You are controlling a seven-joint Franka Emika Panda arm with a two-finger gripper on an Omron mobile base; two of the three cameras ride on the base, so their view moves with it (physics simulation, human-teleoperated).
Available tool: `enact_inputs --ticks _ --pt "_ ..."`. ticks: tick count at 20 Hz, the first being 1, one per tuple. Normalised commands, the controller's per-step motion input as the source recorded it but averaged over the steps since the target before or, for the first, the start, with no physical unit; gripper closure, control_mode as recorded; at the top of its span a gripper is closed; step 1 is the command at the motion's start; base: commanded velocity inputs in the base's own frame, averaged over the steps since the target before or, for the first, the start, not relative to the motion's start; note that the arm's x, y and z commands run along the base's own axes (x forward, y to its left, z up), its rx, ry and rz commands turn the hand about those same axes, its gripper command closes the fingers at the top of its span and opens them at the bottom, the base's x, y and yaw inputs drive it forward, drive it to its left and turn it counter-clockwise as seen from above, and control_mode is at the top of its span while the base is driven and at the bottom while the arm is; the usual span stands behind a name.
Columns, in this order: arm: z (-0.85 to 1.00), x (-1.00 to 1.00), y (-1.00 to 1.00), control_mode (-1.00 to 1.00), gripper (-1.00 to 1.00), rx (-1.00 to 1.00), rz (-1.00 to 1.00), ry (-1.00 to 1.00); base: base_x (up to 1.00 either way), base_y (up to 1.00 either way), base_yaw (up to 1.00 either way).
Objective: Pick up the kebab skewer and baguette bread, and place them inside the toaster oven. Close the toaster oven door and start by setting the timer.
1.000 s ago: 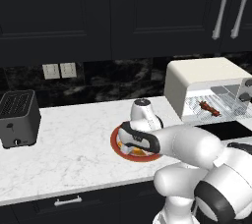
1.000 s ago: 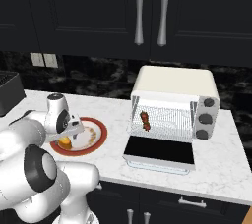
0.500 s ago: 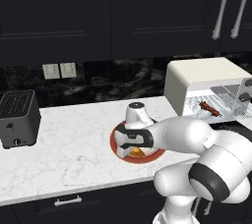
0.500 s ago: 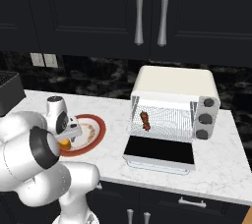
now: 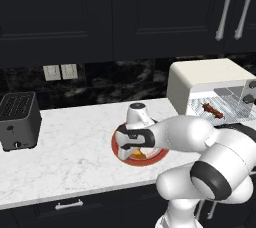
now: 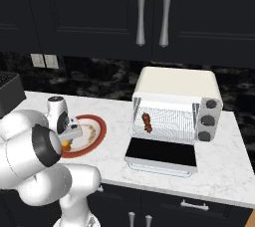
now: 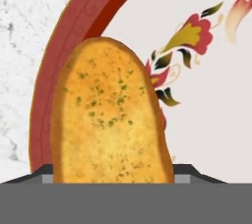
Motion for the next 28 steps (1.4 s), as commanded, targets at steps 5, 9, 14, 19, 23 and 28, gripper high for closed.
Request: enact_inputs --ticks 5,9,14,19,23,28 --pt "0.09 -0.10 0.00 -1.00 1.00 0.02 0.00 0.00 0.00 0.00 0.00" --pt "0.47 -0.47 -0.18 -1.00 1.00 0.01 0.00 0.00 0.00 0.00 0.00" --pt "0.73 -0.28 -0.34 -1.00 1.00 0.00 0.00 -0.02 0.00 0.00 0.00" --pt "0.68 0.00 -0.82 -1.00 1.00 0.00 -0.11 -0.02 0.00 0.00 0.00" --pt "0.59 0.00 -0.99 -1.00 1.00 0.00 -0.21 -0.05 0.00 0.00 0.00" --pt "0.61 0.00 -1.00 -1.00 1.00 0.00 -0.32 -0.05 0.00 0.00 0.00"
